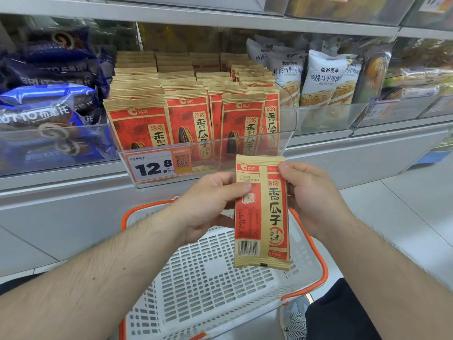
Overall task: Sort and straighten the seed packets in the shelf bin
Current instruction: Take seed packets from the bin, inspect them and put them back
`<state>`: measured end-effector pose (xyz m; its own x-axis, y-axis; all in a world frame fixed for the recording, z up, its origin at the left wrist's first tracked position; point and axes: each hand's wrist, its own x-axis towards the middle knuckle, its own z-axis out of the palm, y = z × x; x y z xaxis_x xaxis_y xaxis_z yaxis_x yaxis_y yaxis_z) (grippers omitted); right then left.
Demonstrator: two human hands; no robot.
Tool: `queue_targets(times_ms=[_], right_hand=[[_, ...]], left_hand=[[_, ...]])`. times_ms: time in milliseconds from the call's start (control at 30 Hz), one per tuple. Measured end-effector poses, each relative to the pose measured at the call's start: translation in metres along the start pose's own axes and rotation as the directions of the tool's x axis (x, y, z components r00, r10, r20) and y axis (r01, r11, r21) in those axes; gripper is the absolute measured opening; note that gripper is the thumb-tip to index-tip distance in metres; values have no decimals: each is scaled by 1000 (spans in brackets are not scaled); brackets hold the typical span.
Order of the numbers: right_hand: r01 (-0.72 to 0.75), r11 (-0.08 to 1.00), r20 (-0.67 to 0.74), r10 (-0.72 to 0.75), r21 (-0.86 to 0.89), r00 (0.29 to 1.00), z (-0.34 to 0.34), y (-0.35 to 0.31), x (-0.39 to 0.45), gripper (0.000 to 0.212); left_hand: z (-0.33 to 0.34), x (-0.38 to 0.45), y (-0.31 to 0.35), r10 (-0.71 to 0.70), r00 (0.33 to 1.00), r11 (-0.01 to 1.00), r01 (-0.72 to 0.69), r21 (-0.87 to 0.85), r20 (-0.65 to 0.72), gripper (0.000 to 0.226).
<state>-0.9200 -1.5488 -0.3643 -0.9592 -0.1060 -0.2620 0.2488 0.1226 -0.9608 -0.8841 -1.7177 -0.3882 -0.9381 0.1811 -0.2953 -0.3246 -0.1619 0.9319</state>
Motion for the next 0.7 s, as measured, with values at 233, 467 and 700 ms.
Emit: queue_targets(times_ms=[233, 467, 700], right_hand=[[-23, 987, 204, 56, -160, 977, -13, 0, 1, 26], [-74, 962, 383, 175, -263, 907, -25, 7, -5, 19], [-147, 973, 531, 221, -178, 818, -41, 4, -11, 50]], left_hand=[[-1, 1, -3, -13, 1000, 997, 11, -78, -26, 17], [-1, 0, 0, -73, 997, 987, 73, -145, 2, 18], [4, -1, -4, -146, 980, 981, 161, -110, 133, 26]])
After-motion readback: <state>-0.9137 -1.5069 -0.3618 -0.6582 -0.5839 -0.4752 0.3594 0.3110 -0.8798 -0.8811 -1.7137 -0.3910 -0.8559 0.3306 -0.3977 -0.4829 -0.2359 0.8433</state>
